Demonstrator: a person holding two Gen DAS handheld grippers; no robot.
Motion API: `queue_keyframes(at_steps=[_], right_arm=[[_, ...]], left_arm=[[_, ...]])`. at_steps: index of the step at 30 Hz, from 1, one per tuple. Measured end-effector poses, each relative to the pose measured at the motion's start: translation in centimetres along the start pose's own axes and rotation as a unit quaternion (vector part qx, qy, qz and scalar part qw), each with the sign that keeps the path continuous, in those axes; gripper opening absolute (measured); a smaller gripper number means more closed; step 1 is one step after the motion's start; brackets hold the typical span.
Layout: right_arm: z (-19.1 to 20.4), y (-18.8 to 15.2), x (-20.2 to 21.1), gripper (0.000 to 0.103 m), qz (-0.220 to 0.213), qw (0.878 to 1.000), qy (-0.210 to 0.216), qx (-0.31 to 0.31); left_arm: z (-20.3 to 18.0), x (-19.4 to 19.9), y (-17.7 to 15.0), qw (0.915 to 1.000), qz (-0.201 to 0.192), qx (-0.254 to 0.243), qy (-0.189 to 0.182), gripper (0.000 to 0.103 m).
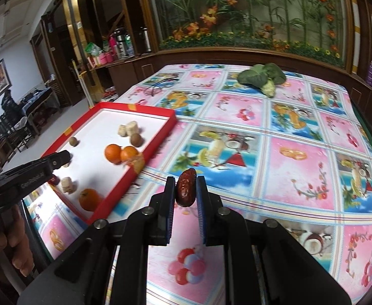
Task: Organize fruits
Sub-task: 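Carry the dark red dates over the red box with both tools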
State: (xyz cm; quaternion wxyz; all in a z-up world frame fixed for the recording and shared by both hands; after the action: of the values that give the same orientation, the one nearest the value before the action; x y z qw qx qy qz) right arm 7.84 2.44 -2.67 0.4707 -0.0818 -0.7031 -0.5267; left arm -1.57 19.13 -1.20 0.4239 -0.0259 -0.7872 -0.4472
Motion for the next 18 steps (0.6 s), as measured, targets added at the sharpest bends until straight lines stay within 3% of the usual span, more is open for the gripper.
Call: queue_keyframes(at_steps=[18], right_arm=[[4.3,4.0,-2.2,0.018,-0.015,0.998,0.048,0.045]], left_arm=[[3.5,-1.6,2.0,0.9988,-0.003,0.022,0.044,0.02]])
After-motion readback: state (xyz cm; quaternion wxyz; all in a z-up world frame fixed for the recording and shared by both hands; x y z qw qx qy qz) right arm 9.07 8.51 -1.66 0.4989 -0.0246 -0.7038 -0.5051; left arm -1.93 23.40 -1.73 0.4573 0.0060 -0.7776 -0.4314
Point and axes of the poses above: each gripper's, at about its wrist camera, not at the fingertips, and x roughly against the way its jaws point, z to its left, y to its top, the point moved 3 cm from there along -x, roughly the way its jaws point, and after that the axes turned 15 degrees about x, right-handed, at the moved point
